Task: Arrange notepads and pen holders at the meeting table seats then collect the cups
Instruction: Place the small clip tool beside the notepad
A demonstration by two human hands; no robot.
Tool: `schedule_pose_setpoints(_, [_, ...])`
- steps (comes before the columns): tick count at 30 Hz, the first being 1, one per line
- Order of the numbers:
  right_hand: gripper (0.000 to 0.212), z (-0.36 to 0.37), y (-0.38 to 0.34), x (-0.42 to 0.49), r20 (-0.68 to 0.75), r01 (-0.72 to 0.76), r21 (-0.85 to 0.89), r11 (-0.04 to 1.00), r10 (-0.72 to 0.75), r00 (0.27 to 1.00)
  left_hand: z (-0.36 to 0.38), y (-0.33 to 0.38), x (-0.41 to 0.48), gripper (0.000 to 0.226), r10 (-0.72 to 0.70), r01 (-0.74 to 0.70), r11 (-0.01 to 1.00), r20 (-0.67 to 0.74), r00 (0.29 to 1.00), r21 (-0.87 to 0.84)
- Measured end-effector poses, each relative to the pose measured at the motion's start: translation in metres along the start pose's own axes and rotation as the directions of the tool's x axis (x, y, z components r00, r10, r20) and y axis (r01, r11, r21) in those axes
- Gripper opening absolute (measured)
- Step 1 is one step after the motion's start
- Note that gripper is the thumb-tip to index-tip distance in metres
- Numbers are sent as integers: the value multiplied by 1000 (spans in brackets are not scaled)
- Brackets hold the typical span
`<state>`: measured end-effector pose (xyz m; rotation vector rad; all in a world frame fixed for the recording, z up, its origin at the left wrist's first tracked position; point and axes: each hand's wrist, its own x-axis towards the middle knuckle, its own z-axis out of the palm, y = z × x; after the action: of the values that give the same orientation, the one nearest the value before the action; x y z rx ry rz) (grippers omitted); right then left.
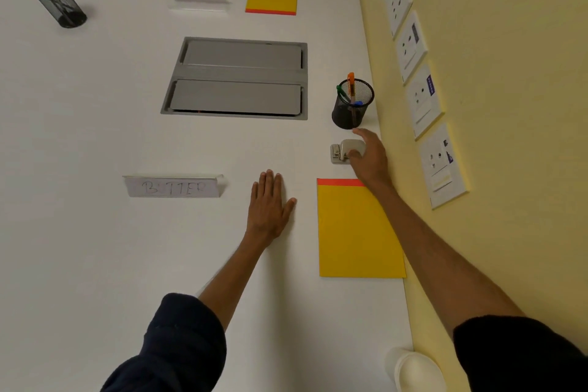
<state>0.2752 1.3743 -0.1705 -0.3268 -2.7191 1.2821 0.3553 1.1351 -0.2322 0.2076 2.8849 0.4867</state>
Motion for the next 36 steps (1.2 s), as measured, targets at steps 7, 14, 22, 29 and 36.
schedule_pose_setpoints(7, [27, 17, -35, -54, 63, 98, 41, 994, -100, 993, -42, 3, -33, 49, 79, -114, 982, -222, 972, -152])
schedule_pose_setpoints(14, [25, 22, -77, -114, 88, 97, 16, 995, -98, 991, -88, 5, -81, 47, -17, -64, 958, -278, 960, -278])
schedule_pose_setpoints(22, [27, 0, -142, -171, -30, 99, 46, 994, -98, 995, -146, -20, -160, 51, -56, -72, 922, -316, 947, -380])
schedule_pose_setpoints(29, [38, -5, -202, -253, -94, 113, 85, 990, -105, 990, -203, -46, -219, 52, -28, -114, 927, -370, 928, -357])
schedule_pose_setpoints(36, [41, -14, -237, -304, -108, 125, 55, 991, -119, 987, -248, -63, -265, 52, 44, -170, 951, -433, 900, -258])
